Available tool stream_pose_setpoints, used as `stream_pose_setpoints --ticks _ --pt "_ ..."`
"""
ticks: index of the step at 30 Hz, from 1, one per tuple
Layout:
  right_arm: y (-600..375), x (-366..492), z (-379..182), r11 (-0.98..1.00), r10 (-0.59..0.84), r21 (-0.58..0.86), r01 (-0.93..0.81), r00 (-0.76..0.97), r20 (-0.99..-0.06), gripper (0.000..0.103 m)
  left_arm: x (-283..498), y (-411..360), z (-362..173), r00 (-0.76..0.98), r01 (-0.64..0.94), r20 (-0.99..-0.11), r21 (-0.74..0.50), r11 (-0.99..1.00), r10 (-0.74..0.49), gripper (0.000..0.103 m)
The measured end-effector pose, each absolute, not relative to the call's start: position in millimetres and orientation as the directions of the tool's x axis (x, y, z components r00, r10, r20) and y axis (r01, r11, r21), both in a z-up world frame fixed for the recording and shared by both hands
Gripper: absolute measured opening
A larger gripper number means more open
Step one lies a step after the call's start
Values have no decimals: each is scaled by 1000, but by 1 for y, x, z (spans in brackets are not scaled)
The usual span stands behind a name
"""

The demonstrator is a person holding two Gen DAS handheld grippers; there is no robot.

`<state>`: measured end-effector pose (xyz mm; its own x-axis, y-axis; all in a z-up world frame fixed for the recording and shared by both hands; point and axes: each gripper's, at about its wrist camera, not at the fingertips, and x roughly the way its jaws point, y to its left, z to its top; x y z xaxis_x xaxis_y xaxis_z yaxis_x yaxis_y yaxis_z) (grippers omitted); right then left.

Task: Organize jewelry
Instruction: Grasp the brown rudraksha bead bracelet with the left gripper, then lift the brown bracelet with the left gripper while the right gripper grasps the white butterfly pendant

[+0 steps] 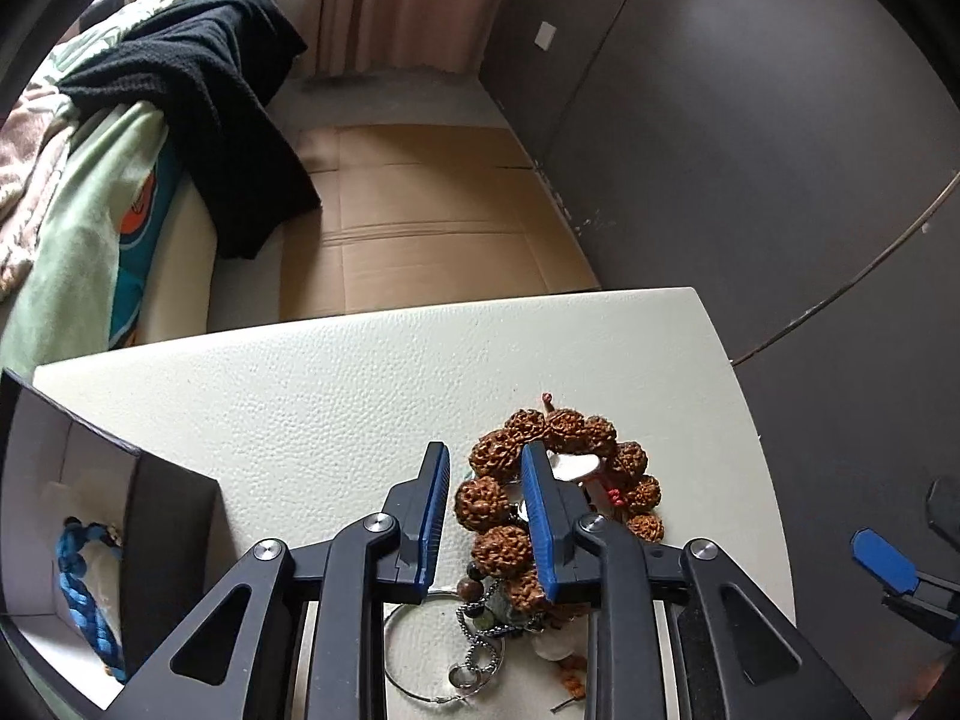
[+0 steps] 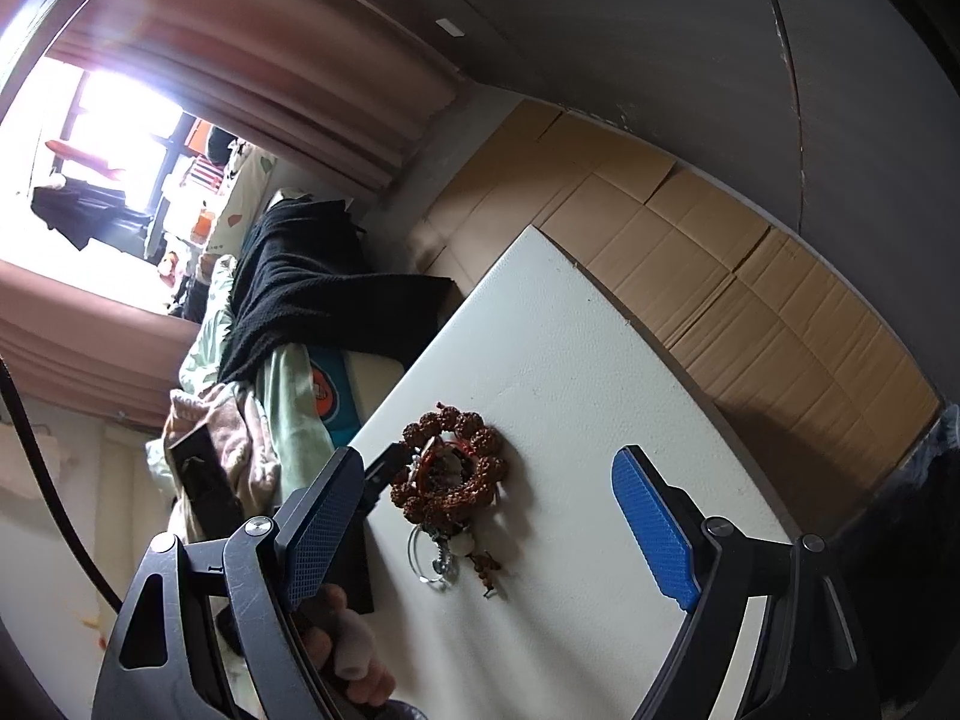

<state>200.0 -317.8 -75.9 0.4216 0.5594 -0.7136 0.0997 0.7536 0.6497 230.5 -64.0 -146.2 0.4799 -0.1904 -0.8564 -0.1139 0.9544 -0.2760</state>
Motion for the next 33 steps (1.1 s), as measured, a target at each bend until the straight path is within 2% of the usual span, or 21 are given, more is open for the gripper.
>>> stream_pose_setpoints --ticks 4,6,11,25,33 --pt "-320 200 -76 748 566 656 101 419 -710 86 222 -65 -149 476 -110 -852 -306 946 -220 25" --pt "-318 200 -77 746 570 658 100 415 -709 86 216 -69 -149 461 -81 -853 -315 946 -244 21" --pt "-313 202 -78 743 578 662 96 406 -708 86 193 -76 -143 442 -17 -843 -349 937 -306 20" --pt "-282 200 -84 788 553 613 56 374 -745 86 150 -53 -75 598 94 -655 -515 852 -462 19" --pt "-254 201 -97 829 527 559 1 330 -783 86 137 -15 -54 676 40 -623 -502 864 -393 19"
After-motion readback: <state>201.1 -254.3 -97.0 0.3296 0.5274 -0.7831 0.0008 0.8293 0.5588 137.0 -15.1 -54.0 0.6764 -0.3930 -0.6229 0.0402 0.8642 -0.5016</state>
